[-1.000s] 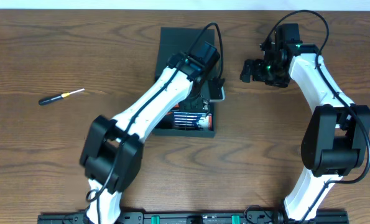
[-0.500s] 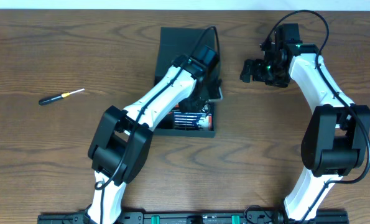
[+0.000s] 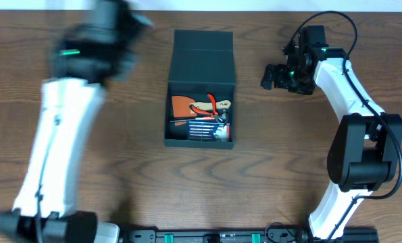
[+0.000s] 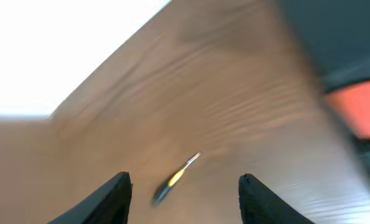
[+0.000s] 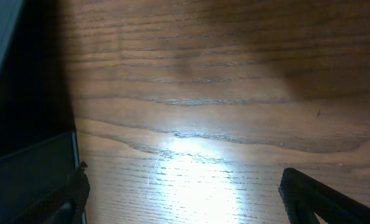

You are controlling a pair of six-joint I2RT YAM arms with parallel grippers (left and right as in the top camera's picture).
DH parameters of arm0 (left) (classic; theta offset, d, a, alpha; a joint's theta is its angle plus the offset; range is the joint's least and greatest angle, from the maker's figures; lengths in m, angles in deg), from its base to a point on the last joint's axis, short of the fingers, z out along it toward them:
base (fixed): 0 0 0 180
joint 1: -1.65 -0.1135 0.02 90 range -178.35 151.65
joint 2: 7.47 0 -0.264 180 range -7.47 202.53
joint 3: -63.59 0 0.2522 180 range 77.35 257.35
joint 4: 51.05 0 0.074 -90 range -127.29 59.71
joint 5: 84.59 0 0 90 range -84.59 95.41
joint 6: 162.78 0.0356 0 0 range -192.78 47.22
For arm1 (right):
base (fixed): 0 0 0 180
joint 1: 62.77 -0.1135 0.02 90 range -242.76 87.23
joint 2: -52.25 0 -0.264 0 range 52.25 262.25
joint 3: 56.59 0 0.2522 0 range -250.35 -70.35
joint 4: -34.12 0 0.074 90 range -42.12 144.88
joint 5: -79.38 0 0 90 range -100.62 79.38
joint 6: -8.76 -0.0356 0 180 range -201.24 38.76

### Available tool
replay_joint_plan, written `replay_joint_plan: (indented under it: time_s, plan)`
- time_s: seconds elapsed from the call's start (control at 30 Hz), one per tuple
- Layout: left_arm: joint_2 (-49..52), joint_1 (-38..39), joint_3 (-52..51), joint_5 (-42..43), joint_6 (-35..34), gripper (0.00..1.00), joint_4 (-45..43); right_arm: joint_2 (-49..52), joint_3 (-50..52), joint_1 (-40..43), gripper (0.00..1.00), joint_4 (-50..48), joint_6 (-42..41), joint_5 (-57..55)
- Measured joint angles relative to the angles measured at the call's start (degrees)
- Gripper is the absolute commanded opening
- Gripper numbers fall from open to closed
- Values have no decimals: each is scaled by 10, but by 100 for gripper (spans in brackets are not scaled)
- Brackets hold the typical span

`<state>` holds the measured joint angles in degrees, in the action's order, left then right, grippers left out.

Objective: Pack container
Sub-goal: 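Move the left gripper over to the black-handled screwdriver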

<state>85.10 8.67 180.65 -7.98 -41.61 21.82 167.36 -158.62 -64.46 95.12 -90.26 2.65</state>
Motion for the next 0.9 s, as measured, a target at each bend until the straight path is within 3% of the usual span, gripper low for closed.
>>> replay_joint_plan:
  time_s: [0.13, 0.37, 0.4, 0.5, 0.53, 0.57, 0.63, 0.7, 0.77, 0.8, 0.83, 0.9]
  plan:
    - [14, -132, -7, 31, 5, 55, 11, 0, 0, 0, 99, 0, 0, 0]
    - [135, -244, -26, 82, 9, 59, 4, 0, 0, 0, 99, 0, 0, 0]
    - [150, -253, -28, 85, 3, 53, 2, 0, 0, 0, 99, 0, 0, 0]
    - [185, -272, -30, 91, -55, 23, -13, 0, 0, 0, 99, 0, 0, 0]
    - [193, -277, -31, 93, -89, 23, -15, 0, 0, 0, 99, 0, 0, 0]
    - [200, -283, -31, 96, -135, 27, -14, 0, 0, 0, 99, 0, 0, 0]
    - [210, -292, -31, 100, -223, 48, -10, 0, 0, 0, 99, 0, 0, 0]
    - [219, -304, -31, 115, -325, 82, -11, 0, 0, 0, 99, 0, 0, 0]
    - [223, -315, -31, 137, -402, 81, -18, 0, 0, 0, 99, 0, 0, 0]
    - [223, -318, -31, 144, -424, 69, -21, 0, 0, 0, 99, 0, 0, 0]
    - [223, -321, -31, 150, -450, 63, -23, 0, 0, 0, 99, 0, 0, 0]
    - [223, -322, -31, 152, -505, 61, -25, 0, 0, 0, 99, 0, 0, 0]
